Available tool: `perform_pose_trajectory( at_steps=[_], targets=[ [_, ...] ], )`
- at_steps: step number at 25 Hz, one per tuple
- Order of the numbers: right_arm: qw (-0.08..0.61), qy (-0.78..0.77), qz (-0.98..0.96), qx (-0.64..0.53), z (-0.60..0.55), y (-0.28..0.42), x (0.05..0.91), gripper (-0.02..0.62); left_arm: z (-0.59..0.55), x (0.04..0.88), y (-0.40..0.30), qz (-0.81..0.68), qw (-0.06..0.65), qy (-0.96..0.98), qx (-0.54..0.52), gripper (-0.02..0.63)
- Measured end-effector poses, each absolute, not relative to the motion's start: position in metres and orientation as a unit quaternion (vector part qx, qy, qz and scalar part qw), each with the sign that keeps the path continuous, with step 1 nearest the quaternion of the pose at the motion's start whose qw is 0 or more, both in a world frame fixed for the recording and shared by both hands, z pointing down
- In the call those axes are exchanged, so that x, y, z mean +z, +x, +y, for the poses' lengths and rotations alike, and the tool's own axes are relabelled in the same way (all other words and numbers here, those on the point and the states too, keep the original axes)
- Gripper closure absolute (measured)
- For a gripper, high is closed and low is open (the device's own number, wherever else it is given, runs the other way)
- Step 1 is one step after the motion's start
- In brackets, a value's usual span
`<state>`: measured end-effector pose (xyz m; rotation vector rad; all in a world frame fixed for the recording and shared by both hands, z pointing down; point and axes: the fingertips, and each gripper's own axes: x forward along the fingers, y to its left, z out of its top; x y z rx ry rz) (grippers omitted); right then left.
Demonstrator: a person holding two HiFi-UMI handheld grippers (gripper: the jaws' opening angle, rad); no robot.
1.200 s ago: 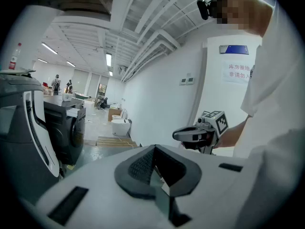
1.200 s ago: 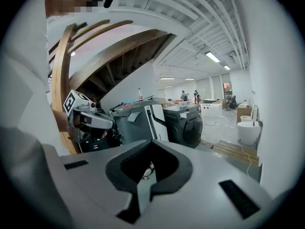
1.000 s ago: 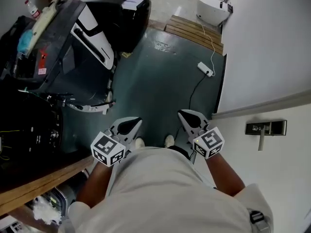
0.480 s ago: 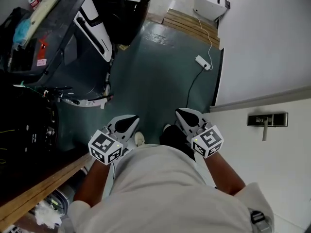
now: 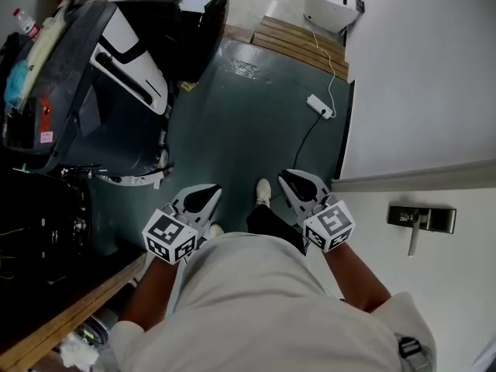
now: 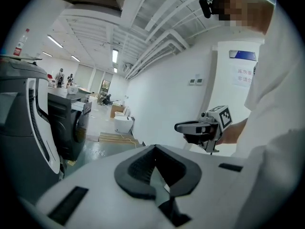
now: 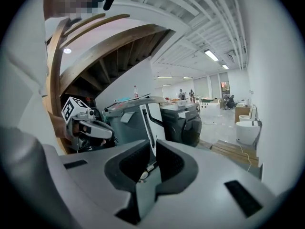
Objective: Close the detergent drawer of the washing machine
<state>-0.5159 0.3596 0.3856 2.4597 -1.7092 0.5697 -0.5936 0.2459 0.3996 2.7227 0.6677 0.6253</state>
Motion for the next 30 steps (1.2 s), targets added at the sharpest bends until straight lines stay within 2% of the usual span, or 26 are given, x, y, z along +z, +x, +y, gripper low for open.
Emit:
perform_pose_trajectory(
  at_steps=[5, 8, 14, 21, 30],
  targets=[
    [0.048, 0.814, -0.551, 0.178, 0.385, -0.428, 0.386, 0.574, 0.276, 0.395, -0.499, 0.233, 0.111, 0.941, 0.22, 0.609],
    [0.054, 0.819, -0.544, 0.175, 0.406, -0.382, 0.381, 0.574, 0.3, 0.387, -0.44, 0.237, 0.105, 0.941, 0.218, 0.552],
    [0.047, 0.841, -0.51, 0.176, 0.46, -0.306, 0.377, 0.574, 0.35, 0.378, -0.341, 0.25, 0.084, 0.94, 0.217, 0.545],
    [0.036, 0.858, -0.474, 0.194, 0.497, -0.25, 0.386, 0.575, 0.374, 0.384, -0.266, 0.251, 0.077, 0.939, 0.222, 0.541],
    [0.043, 0.854, -0.477, 0.206, 0.479, -0.176, 0.397, 0.574, 0.331, 0.397, -0.172, 0.183, 0.088, 0.958, 0.204, 0.538]
  ],
)
